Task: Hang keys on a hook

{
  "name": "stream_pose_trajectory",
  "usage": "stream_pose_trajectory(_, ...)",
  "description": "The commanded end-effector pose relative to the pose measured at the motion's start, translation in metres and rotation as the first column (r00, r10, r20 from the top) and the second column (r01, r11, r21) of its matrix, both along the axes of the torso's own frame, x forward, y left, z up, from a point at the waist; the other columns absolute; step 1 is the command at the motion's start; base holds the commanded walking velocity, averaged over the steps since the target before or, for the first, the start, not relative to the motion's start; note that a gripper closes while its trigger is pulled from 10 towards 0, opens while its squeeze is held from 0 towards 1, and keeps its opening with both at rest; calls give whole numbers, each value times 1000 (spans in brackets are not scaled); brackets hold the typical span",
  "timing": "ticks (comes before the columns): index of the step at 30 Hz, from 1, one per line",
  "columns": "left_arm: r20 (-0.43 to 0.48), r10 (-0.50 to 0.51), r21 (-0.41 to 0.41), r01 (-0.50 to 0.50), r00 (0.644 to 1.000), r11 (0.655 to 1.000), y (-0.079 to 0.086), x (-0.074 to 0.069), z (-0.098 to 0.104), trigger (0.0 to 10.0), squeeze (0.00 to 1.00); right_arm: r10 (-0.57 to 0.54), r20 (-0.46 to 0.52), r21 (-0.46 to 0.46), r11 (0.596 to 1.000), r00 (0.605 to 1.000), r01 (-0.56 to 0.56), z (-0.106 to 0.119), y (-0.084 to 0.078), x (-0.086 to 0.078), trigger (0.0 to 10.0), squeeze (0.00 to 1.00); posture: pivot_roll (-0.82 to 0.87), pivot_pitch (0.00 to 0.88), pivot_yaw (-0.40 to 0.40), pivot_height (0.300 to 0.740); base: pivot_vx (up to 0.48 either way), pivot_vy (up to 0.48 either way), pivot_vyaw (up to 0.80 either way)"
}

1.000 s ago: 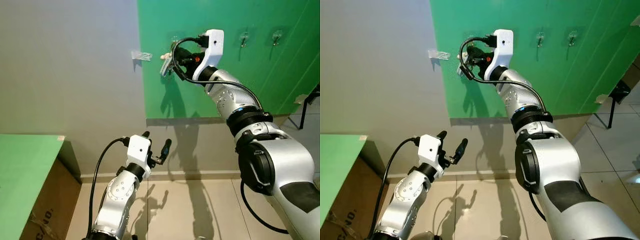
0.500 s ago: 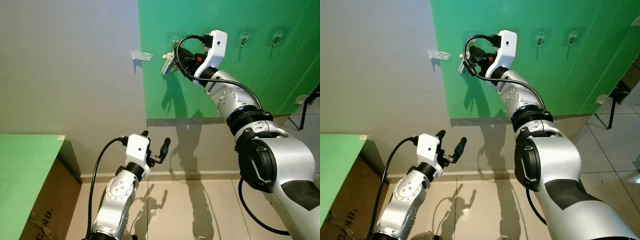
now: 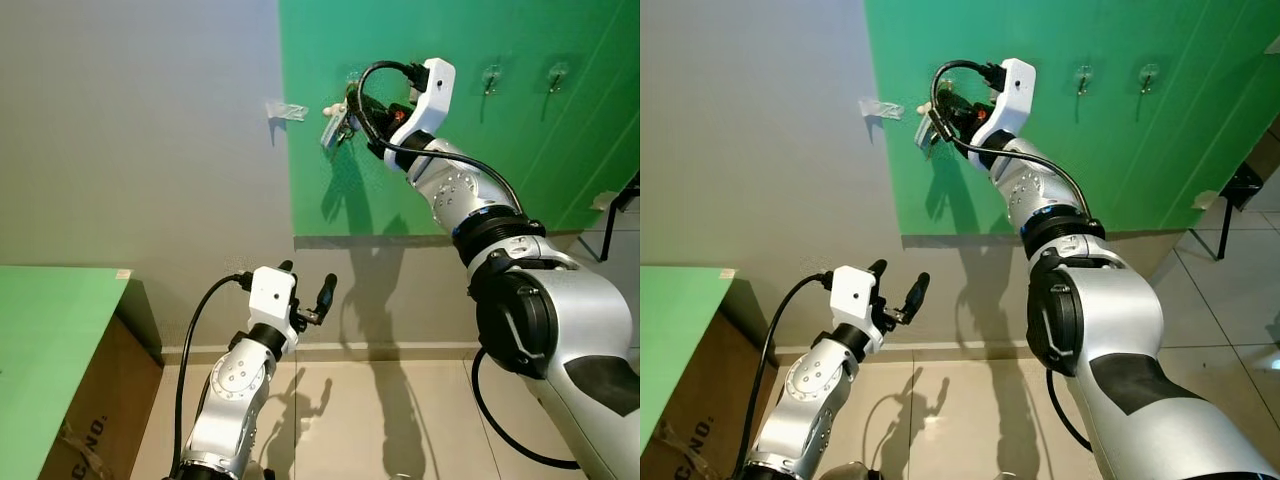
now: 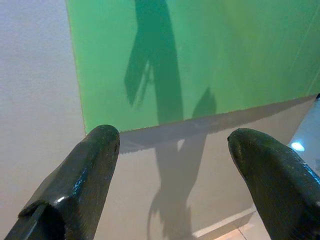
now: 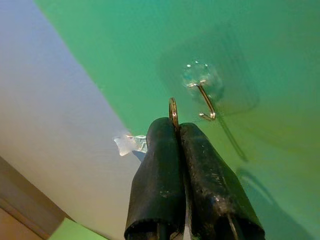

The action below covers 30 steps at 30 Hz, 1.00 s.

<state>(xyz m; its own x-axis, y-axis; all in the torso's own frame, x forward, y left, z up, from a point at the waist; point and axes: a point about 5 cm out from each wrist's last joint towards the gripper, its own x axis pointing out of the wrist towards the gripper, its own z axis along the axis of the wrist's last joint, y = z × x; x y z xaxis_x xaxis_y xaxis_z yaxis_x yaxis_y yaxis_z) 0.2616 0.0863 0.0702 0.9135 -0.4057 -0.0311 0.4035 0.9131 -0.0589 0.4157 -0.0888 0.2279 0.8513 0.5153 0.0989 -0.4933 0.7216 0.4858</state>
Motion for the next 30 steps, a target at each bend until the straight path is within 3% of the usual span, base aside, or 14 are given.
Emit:
stream_pose_trajectory(1,-4,4,-9,-4,1000,1000,-1,-1,1,10000,0,-8,3,32,999,1000,8,9,0,2,0,0,-5,0,-21,740,0,0,0)
stream_pose_trajectory(7,-8,10,-13,-10,1000,1000,0,0,1,10000,0,-27,-37,64,998,999,30,4,-3,2,0,0,-4,0,-21,740,0,0,0)
stream_pose_trajectory(16,-15,12,-17,-13,1000,1000,0,0,1,10000,0,-81,-123,186,977,989,103,0,-13,4,0,0,-4,0,-22,740,0,0,0)
stream_pose_trajectory(30,-21,12,-22,-13,1000,1000,-1,1,1,10000,0,-137,-205,229,956,969,184,-10,-22,4,0,0,-7,0,-23,740,0,0,0)
